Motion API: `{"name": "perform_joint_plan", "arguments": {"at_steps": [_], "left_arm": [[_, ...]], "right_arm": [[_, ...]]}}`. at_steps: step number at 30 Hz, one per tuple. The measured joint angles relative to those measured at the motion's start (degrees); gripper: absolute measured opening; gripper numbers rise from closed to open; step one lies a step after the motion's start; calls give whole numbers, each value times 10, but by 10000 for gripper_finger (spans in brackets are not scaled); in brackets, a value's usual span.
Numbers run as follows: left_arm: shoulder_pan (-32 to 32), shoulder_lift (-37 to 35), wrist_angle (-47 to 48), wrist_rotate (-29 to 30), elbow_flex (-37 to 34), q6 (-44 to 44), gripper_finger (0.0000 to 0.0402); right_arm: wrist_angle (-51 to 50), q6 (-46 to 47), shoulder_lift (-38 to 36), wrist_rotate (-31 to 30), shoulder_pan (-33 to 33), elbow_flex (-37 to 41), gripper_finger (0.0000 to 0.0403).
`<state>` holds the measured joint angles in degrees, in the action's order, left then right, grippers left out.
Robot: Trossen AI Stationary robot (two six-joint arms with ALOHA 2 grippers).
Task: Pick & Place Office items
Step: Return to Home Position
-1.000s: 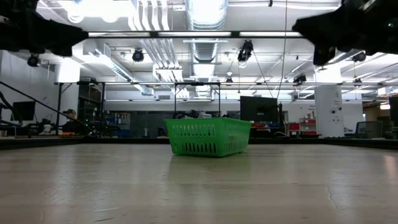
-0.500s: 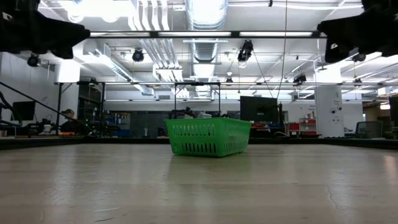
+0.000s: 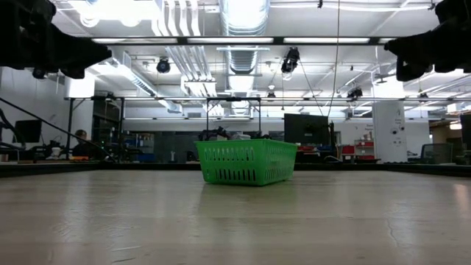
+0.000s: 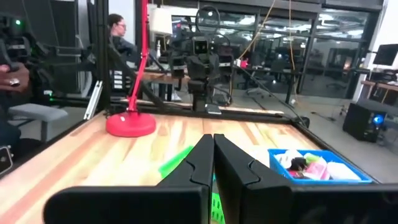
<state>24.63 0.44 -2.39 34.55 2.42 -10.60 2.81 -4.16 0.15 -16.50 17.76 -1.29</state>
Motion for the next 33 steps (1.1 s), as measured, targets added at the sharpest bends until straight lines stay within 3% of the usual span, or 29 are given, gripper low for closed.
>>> {"name": "perform_joint_plan", "arguments": {"at_steps": [3,8,15,18,21,27,33], "left_arm": [[-13,-2,16,-6,0,33,110],[-32,3,23,-101,-9,116,110],[-39,-4,-25,-93,-21,30,110],[-39,-4,-61,-86,-21,25,110],[-43,-3,-38,-87,-21,50,110],[-75,-3,-7,-201,-21,121,110],[-135,-3,-1,-210,-21,116,110]], "right_arm": [[4,14,0,0,0,8,8],[11,42,-1,1,0,8,8],[44,42,-1,0,0,8,8],[51,38,-1,0,0,8,8],[50,37,-1,0,0,8,8],[50,44,-1,23,0,8,8],[47,38,-1,29,0,8,8]]}}
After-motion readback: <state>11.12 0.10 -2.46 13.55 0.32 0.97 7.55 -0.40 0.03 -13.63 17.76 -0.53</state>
